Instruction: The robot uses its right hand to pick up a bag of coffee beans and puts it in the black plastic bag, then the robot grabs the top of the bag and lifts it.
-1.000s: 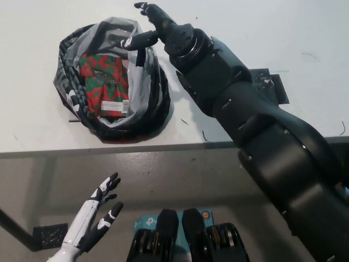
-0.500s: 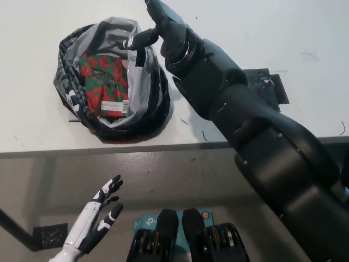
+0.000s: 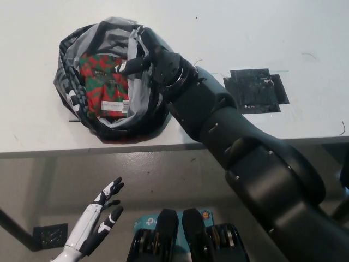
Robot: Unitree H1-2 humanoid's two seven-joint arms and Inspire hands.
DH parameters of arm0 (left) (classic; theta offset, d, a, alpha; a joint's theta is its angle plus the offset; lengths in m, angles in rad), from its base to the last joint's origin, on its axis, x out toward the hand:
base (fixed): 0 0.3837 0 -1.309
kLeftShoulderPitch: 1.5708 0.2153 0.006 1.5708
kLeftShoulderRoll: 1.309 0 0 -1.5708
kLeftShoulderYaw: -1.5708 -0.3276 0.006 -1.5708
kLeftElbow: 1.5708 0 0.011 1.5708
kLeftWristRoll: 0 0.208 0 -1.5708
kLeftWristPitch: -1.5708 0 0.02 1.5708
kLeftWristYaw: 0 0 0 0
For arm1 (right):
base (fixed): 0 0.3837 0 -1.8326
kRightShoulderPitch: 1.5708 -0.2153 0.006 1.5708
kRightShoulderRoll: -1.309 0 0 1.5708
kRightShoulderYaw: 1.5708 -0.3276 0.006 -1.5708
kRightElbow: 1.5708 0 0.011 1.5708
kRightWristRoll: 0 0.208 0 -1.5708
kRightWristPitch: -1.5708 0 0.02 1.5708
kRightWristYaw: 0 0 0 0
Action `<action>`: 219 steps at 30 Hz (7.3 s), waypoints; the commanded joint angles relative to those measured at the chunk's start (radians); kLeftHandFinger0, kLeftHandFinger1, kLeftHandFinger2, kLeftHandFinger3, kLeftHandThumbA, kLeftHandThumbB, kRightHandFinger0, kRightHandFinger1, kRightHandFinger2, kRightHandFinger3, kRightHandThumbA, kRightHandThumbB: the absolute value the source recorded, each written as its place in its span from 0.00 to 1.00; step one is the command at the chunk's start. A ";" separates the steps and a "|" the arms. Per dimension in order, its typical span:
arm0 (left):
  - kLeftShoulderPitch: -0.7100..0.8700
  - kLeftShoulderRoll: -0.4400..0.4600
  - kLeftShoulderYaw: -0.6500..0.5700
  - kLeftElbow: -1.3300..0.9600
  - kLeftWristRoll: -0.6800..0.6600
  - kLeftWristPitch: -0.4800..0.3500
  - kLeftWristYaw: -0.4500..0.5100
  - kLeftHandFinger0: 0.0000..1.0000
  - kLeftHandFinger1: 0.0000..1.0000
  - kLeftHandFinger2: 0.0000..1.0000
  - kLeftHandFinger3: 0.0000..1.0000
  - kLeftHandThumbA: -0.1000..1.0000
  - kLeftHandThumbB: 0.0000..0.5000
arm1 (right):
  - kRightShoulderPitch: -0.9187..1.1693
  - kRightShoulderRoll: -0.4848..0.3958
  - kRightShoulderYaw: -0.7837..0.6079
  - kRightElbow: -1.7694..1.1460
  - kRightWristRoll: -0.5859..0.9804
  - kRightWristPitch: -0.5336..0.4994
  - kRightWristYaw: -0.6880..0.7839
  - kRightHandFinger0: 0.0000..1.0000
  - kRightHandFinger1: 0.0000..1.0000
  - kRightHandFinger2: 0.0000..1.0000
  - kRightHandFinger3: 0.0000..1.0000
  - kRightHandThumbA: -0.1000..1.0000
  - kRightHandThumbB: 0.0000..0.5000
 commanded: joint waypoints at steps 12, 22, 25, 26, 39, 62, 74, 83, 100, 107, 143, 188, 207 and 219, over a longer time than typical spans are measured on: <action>-0.021 0.023 -0.003 -0.030 0.031 -0.022 -0.006 0.88 0.93 0.99 1.00 0.96 0.44 | -0.026 0.008 -0.015 0.000 -0.004 0.059 0.052 1.00 1.00 1.00 1.00 0.89 0.90; -0.026 0.022 -0.006 -0.019 0.040 -0.036 -0.004 0.86 0.91 0.96 1.00 0.96 0.45 | -0.025 0.024 0.106 0.011 -0.125 0.146 -0.056 1.00 1.00 1.00 1.00 0.20 0.70; -0.030 0.025 -0.007 -0.022 0.040 -0.032 -0.009 0.84 0.89 0.95 1.00 0.96 0.46 | -0.015 0.017 0.176 0.017 -0.181 0.131 -0.075 0.14 0.28 0.48 1.00 0.01 0.42; -0.034 0.025 -0.007 -0.021 0.040 -0.035 -0.010 0.84 0.88 0.95 1.00 0.96 0.45 | -0.010 0.013 0.179 0.015 -0.178 0.114 -0.095 0.03 0.12 0.34 1.00 0.00 0.50; -0.052 0.025 -0.009 -0.007 0.044 -0.030 -0.009 0.84 0.87 0.94 1.00 0.97 0.46 | -0.024 -0.004 0.043 -0.011 -0.065 0.001 -0.172 0.13 0.22 0.32 0.51 0.00 0.46; -0.051 0.025 -0.016 -0.014 0.021 -0.026 -0.027 0.86 0.86 0.91 1.00 0.94 0.40 | -0.080 0.008 -0.019 -0.057 -0.059 -0.004 -0.103 1.00 1.00 1.00 1.00 0.99 1.00; -0.055 0.031 -0.021 -0.020 0.024 -0.023 -0.039 0.85 0.84 0.89 1.00 0.94 0.41 | -0.090 0.020 0.009 -0.059 -0.074 0.029 -0.105 1.00 1.00 1.00 1.00 1.00 1.00; -0.057 0.032 -0.020 -0.024 0.040 -0.018 -0.031 0.84 0.83 0.89 1.00 0.96 0.42 | -0.064 0.010 -0.162 -0.095 0.124 -0.058 0.008 1.00 1.00 1.00 1.00 1.00 0.92; -0.056 0.048 -0.016 -0.023 0.032 -0.018 -0.039 0.83 0.77 0.86 1.00 0.95 0.42 | -0.063 -0.173 0.014 -0.569 -0.032 0.206 0.325 1.00 1.00 1.00 1.00 0.60 0.43; -0.038 0.043 -0.024 -0.015 0.064 -0.044 -0.021 0.91 0.80 0.84 1.00 0.97 0.42 | -0.006 -0.199 0.030 -0.899 -0.186 0.303 0.087 0.53 0.84 1.00 1.00 0.88 0.52; -0.045 0.034 -0.041 -0.006 0.069 -0.058 -0.029 0.85 0.78 0.81 1.00 0.92 0.41 | -0.052 0.060 -0.064 -0.020 -0.141 0.185 -0.002 1.00 1.00 1.00 1.00 1.00 0.95; -0.080 0.045 -0.050 -0.001 0.096 -0.073 -0.025 0.80 0.74 0.81 1.00 0.89 0.43 | -0.028 -0.010 -0.655 -0.010 0.371 -0.041 -0.127 0.00 0.28 0.80 0.97 0.00 0.33; -0.082 0.044 -0.055 -0.015 0.098 -0.038 -0.037 0.81 0.75 0.82 1.00 0.86 0.41 | -0.342 -0.019 -0.932 -0.069 0.679 0.017 -0.024 0.00 0.02 0.61 1.00 0.00 0.23; -0.091 0.037 -0.060 0.003 0.093 -0.052 -0.032 0.78 0.72 0.81 1.00 0.81 0.38 | -0.432 -0.051 -0.986 -0.036 0.744 0.040 -0.054 0.00 0.11 0.64 1.00 0.00 0.15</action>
